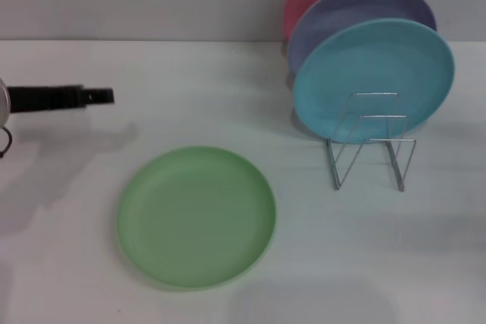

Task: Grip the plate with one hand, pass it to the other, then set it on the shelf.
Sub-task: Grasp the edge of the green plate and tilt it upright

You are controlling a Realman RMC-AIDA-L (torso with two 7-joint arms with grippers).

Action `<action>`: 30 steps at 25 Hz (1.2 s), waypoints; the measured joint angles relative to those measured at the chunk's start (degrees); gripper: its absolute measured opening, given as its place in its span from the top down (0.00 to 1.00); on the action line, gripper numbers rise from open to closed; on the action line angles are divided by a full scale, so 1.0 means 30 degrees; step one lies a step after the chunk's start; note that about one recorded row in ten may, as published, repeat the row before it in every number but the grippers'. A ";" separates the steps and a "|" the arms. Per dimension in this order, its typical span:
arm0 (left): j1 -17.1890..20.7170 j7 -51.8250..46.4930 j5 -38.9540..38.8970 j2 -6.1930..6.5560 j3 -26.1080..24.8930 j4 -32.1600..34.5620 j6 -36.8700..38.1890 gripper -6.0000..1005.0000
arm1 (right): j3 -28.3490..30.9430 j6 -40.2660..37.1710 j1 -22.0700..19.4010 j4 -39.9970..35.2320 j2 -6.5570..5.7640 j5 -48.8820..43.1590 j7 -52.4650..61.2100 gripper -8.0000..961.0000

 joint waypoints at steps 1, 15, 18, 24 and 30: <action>-0.0012 -0.0017 0.0011 0.0001 -0.0075 0.0259 -0.0807 0.14 | -0.0010 -0.0002 0.0072 -0.0188 -0.0004 0.0002 0.0006 0.29; -0.0388 -0.0849 0.0369 -0.0036 -0.0115 0.1014 -0.7560 0.14 | 0.0095 0.0014 0.0619 -0.0852 -0.0245 0.0002 0.0205 0.29; -0.0543 -0.1173 0.0886 -0.0052 0.0013 0.0763 -0.7677 0.14 | 0.0029 0.0058 0.0698 -0.0852 -0.0351 0.0002 0.0210 0.29; -0.1145 -0.1477 0.1473 -0.0113 0.0371 -0.0292 -0.7754 0.14 | -0.0012 0.0159 0.0782 -0.0848 -0.0484 0.0002 0.0217 0.29; -0.1540 -0.1942 0.1475 -0.0114 0.0937 -0.0625 -0.8064 0.14 | -0.0020 0.0176 0.0859 -0.0848 -0.0507 0.0002 0.0212 0.29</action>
